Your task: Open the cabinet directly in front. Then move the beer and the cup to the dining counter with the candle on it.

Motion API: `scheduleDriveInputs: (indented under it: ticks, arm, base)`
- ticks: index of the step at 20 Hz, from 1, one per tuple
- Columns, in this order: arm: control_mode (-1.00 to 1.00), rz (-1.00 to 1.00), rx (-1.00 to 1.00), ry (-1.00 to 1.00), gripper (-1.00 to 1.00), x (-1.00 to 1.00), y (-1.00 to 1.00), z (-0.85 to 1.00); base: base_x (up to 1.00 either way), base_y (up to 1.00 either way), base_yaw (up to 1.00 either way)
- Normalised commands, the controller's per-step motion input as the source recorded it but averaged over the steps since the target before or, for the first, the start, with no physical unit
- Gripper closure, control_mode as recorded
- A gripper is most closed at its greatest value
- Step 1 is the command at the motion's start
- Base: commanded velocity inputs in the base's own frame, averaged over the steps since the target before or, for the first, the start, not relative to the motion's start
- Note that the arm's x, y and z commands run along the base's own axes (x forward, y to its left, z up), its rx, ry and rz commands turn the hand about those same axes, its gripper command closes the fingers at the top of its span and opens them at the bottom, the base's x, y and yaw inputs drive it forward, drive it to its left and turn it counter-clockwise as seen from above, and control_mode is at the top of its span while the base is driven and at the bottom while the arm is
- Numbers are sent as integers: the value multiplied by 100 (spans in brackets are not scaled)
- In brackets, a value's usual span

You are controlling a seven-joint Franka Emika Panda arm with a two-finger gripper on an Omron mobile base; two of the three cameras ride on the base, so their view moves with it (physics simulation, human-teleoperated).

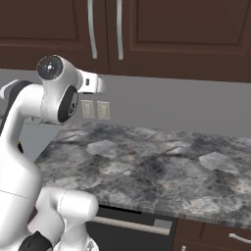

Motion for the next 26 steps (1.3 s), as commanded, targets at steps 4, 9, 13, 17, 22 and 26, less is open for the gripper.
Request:
scheduleDriveInputs:
  ticks: [4, 9, 13, 17, 22, 26]
  arm:
    - [-100, 0, 1, -33, -100, 0, 0, 46]
    - [-100, 0, 0, -31, -100, 0, 0, 37]
    - [-100, 0, 0, -35, -100, 0, 0, 32]
    - [-100, 0, 0, -35, -100, 0, 0, 35]
    - [-100, 0, 1, -32, -100, 0, 0, 37]
    - [-100, 0, 0, -20, -100, 0, 0, 44]
  base:
    - [0, 0, 0]
    - [0, 0, 0]
    - [0, 0, 0]
    - [0, 0, 0]
    - [0, 0, 0]
    - [0, 0, 0]
